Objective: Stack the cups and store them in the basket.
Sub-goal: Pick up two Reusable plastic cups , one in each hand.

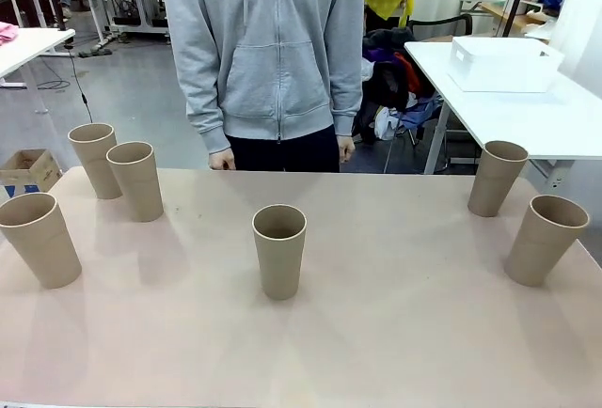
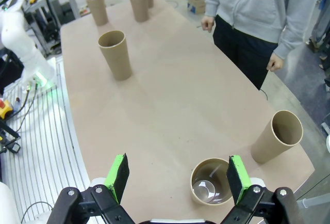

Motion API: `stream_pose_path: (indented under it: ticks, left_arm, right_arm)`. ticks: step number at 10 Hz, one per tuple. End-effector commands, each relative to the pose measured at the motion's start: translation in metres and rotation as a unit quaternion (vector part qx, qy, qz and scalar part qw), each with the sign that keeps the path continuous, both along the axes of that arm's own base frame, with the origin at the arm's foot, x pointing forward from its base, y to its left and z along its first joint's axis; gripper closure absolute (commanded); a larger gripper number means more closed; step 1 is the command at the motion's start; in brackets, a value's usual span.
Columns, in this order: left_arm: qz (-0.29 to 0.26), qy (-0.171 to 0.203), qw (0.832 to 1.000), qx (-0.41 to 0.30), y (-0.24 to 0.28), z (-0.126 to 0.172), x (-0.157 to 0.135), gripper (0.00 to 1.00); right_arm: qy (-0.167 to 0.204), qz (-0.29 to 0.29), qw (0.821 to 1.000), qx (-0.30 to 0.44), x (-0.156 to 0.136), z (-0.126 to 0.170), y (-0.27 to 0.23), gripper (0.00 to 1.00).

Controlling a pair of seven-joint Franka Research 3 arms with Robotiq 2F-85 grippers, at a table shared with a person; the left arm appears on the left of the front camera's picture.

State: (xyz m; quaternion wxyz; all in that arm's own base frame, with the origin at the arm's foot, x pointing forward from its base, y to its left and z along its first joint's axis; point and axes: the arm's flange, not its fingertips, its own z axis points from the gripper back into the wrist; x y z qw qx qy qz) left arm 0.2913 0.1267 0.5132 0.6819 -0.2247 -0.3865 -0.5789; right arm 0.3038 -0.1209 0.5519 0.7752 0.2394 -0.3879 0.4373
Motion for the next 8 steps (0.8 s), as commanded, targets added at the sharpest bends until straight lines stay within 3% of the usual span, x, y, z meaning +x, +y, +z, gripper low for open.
stream_pose_path:
  ticks: [1, 6, 8]
  left_arm:
    - [-0.003, -0.005, 1.000, -0.005, 0.000, 0.000, 0.000, 0.00]
    - [0.000, 0.000, 1.000, 0.000, 0.000, 0.000, 0.000, 0.00]
    - [0.009, 0.020, 1.000, -0.020, 0.044, -0.007, 0.037, 0.00]
  right_arm:
    - [-0.012, 0.009, 1.000, 0.006, 0.002, 0.002, -0.001, 0.00]
    - [0.000, 0.000, 1.000, 0.000, 0.000, 0.000, 0.000, 0.00]
    - [0.008, 0.019, 1.000, 0.009, 0.046, -0.011, -0.034, 0.00]
